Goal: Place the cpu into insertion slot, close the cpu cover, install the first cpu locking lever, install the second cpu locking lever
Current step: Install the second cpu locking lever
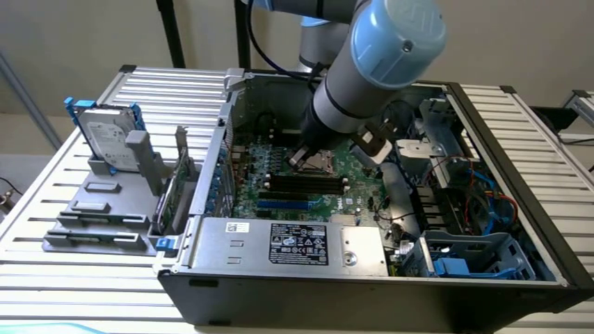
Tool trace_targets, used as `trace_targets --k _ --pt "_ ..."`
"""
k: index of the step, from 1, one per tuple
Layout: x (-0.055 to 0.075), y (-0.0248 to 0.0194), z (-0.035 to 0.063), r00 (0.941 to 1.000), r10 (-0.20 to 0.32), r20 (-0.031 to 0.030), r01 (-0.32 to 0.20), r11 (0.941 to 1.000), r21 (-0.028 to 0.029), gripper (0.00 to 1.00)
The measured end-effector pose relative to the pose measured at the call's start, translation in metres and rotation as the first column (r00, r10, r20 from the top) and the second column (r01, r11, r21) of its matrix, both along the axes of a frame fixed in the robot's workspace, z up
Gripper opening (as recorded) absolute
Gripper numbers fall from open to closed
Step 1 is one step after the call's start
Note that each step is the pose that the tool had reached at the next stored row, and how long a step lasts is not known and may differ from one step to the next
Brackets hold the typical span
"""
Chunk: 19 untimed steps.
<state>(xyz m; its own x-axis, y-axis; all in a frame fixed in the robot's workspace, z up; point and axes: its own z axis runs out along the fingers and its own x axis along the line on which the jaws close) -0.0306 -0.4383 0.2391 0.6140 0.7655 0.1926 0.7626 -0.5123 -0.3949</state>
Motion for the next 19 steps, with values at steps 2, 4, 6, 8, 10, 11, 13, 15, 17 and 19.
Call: trace_targets --k 2,4,6,8,10,11,13,15,17,19 --pt "-0.001 -0.0001 -0.0016 1.0000 -0.001 -0.0001 0.001 1.0000 0.0006 0.11" --pt "-0.002 -0.0001 -0.0031 1.0000 -0.002 0.0001 0.002 1.0000 0.0022 0.11" --pt "-0.004 0.0001 -0.0043 1.0000 -0.002 0.0003 0.002 1.0000 0.0036 0.11" --pt "-0.005 0.0004 -0.0055 1.0000 -0.003 0.0011 0.003 1.0000 0.0044 0.11" --pt "-0.007 0.0009 -0.0066 1.0000 -0.003 0.0023 0.003 1.0000 0.0048 0.11" --pt "-0.007 0.0013 -0.0071 1.0000 -0.003 0.0028 0.003 1.0000 0.0050 0.11" --pt "-0.008 0.0025 -0.0081 1.0000 -0.003 0.0040 0.003 1.0000 0.0060 0.11" --pt "-0.008 0.0038 -0.0091 1.0000 -0.003 0.0060 0.003 1.0000 0.0069 0.11" --pt "-0.008 0.0047 -0.0102 0.9999 -0.004 0.0093 0.004 1.0000 0.0075 0.11" --pt "-0.009 0.0049 -0.0115 0.9999 -0.004 0.0163 0.004 1.0000 0.0072 0.11"
